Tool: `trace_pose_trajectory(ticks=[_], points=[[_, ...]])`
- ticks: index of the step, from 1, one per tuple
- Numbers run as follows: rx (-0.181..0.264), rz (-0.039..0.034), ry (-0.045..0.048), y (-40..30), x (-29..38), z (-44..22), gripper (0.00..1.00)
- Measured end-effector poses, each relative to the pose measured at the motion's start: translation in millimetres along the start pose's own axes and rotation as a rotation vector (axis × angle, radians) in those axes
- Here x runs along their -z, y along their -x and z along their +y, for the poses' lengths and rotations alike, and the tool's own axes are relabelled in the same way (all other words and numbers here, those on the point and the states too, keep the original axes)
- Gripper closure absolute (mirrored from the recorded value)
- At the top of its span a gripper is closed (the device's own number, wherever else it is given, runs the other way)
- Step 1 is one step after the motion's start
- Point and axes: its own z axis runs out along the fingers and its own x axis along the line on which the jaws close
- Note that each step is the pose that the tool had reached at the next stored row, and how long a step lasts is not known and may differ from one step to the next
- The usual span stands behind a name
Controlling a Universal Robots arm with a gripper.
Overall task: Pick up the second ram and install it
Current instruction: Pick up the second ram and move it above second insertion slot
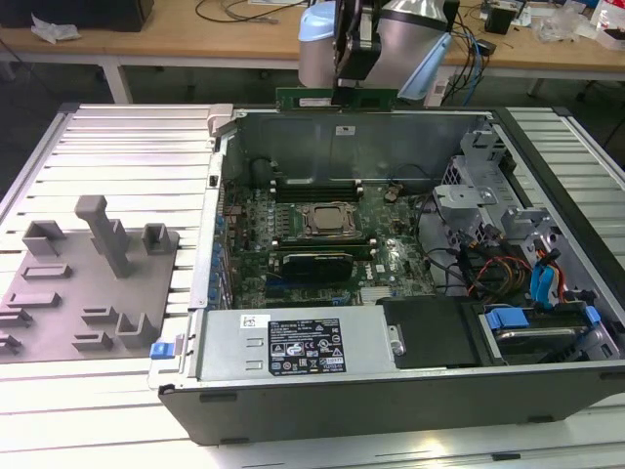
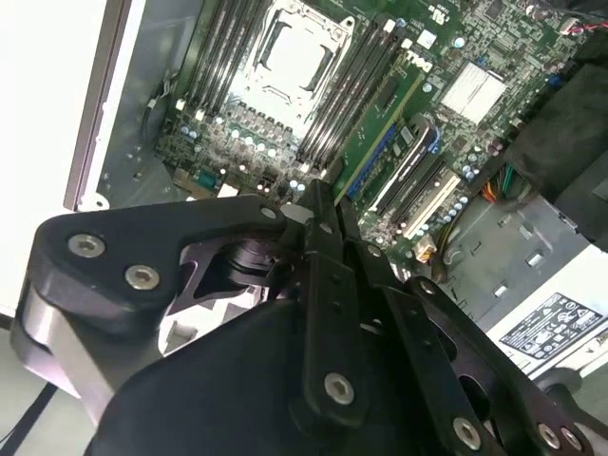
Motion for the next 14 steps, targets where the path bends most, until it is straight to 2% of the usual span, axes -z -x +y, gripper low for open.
trace_pose_trajectory(ticks=[5, 10, 14], points=[[0.0, -0.0001, 0.0021, -6.1, -7.2, -2.0, 0.86], [0.0, 0.0005, 0.005, -10.0, -19.4, -5.4, 0.86], [0.0, 0.0006, 0.0052, -12.2, -22.9, -5.8, 0.86]])
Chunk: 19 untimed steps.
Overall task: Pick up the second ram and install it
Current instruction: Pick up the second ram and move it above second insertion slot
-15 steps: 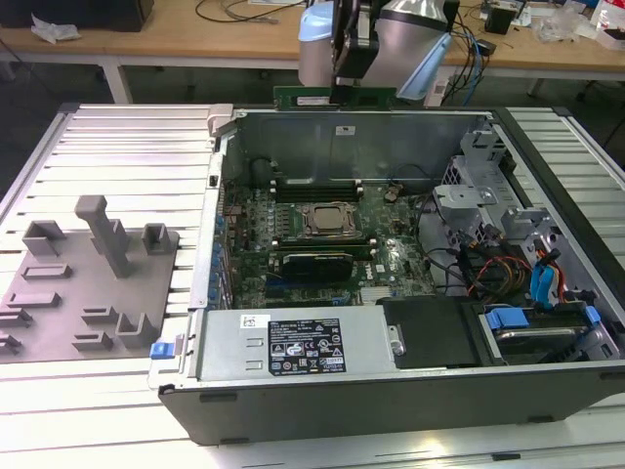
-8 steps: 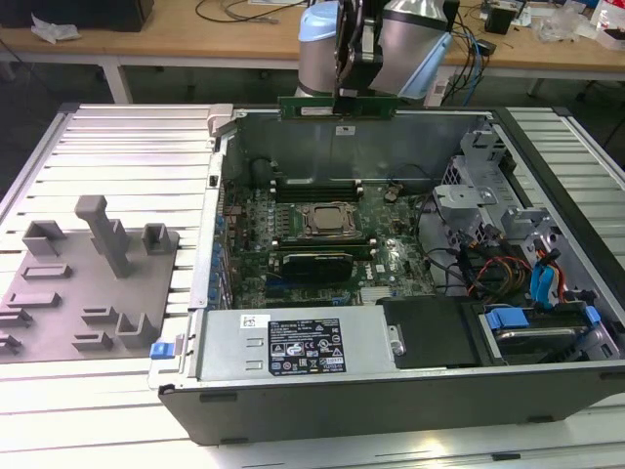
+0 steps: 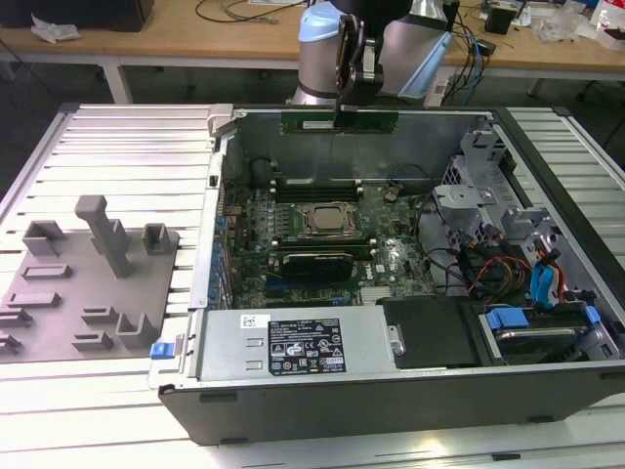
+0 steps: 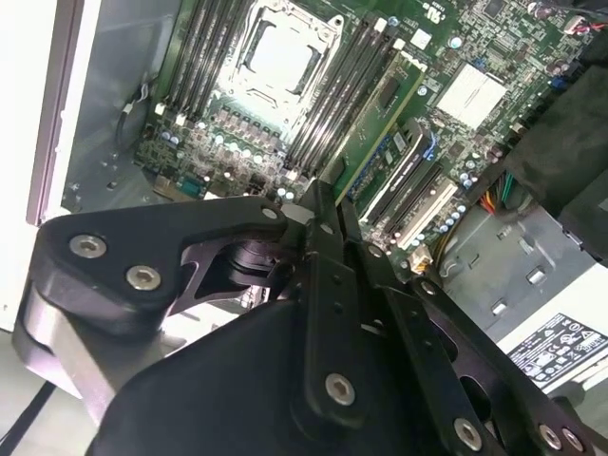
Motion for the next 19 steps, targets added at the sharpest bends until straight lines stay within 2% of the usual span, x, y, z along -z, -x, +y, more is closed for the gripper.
trace_pose_trajectory(ticks=[3, 9, 11, 14, 16, 19], points=[[0.0, -0.0001, 0.0, -2.7, -4.6, -0.4, 0.86], [0.0, -0.0001, 0.0, -7.9, -20.2, -1.4, 0.86], [0.0, -0.0001, 0.0, -8.7, -23.3, -1.7, 0.86], [0.0, -0.0001, 0.0, -11.8, -33.7, -2.3, 0.86], [0.0, -0.0001, 0.0, -12.4, -36.4, -2.5, 0.86], [0.0, 0.0, 0.0, -12.4, -36.9, -2.6, 0.86]])
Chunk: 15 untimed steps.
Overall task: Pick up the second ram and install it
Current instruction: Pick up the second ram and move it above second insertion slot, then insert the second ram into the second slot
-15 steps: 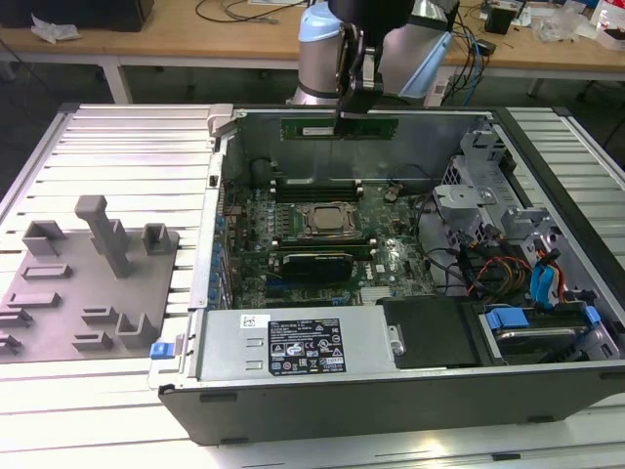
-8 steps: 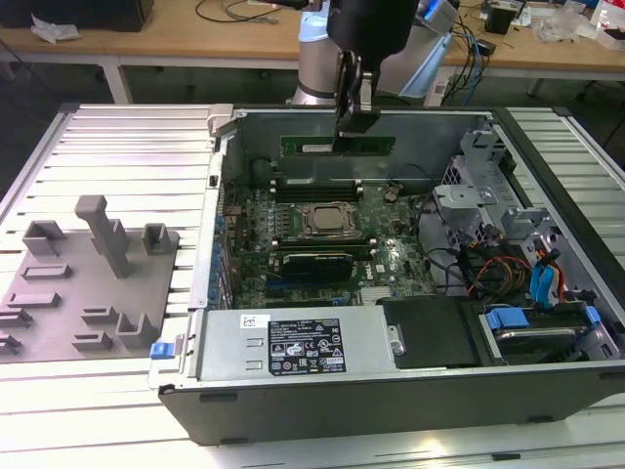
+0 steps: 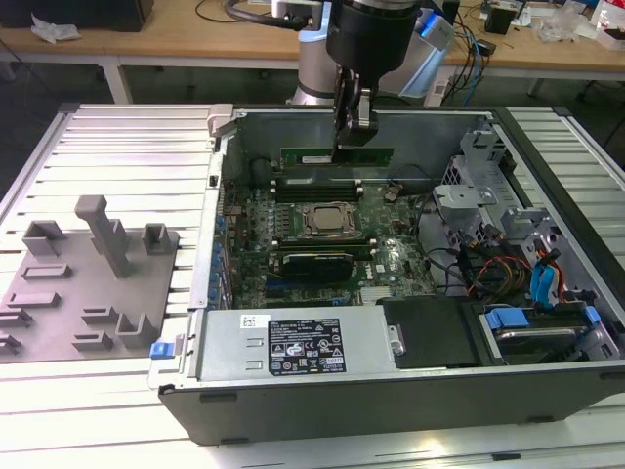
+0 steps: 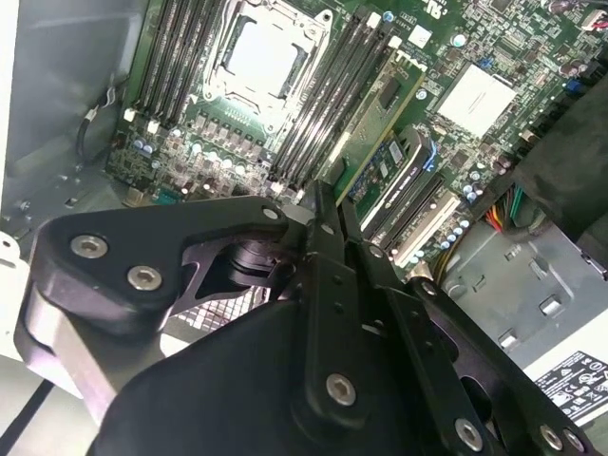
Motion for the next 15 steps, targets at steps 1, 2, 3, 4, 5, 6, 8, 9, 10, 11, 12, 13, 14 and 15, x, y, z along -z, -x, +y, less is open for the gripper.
trace_pose_trajectory(ticks=[1, 2, 3, 4, 5, 6, 8, 9, 10, 11, 12, 13, 14, 15], points=[[0.0, 0.0, 0.0, 0.0, 0.0, 0.0, 0.86], [0.0, 0.0001, 0.0, 0.0, 0.0, 0.0, 0.86], [0.0, 0.0, 0.0, 0.0, -0.1, 0.0, 0.86], [0.0, 0.0001, 0.0, 0.0, -0.1, 0.0, 0.86], [0.0, 0.0, 0.0, 0.0, -0.1, 0.0, 0.86], [0.0, 0.0, 0.0, 0.0, -0.1, 0.0, 0.86], [0.0, 0.0, 0.0, 0.0, -0.4, -0.2, 0.86], [0.0, 0.0003, 0.0, -0.7, -20.0, -1.6, 0.86], [0.0, 0.0004, 0.0, -0.9, -26.6, -2.0, 0.86], [0.0, 0.0003, 0.0, -1.2, -34.7, -2.5, 0.86], [0.0, 0.0002, 0.0, -1.3, -36.7, -2.6, 0.86], [0.0, 0.0003, 0.0, -1.3, -38.0, -2.8, 0.86], [0.0, 0.0002, 0.0, -1.3, -38.9, -3.0, 0.86], [0.0, 0.0003, 0.0, -1.4, -40.0, -3.2, 0.86]])
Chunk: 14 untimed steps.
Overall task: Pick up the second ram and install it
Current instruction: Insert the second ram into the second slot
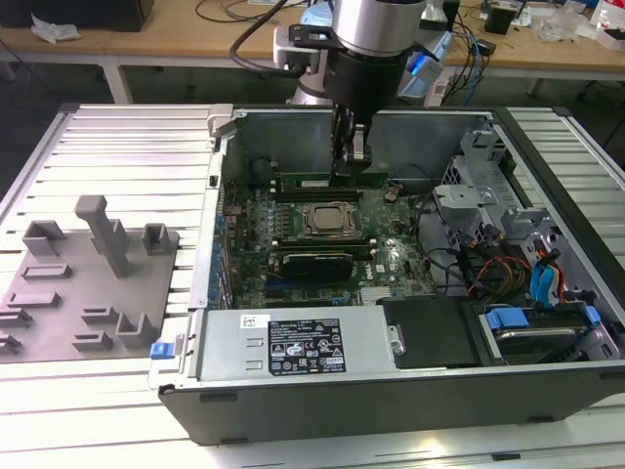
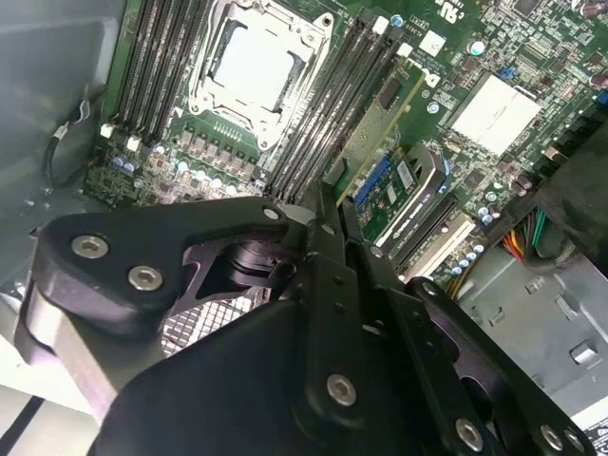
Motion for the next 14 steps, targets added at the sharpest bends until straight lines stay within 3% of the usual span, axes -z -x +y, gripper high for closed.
trace_pose_trajectory(ticks=[7, 14], points=[[0.0, 0.0, 0.0, -0.5, -14.9, -2.1, 0.86], [0.0, 0.0001, 0.0, -1.2, -35.7, -4.1, 0.86]])
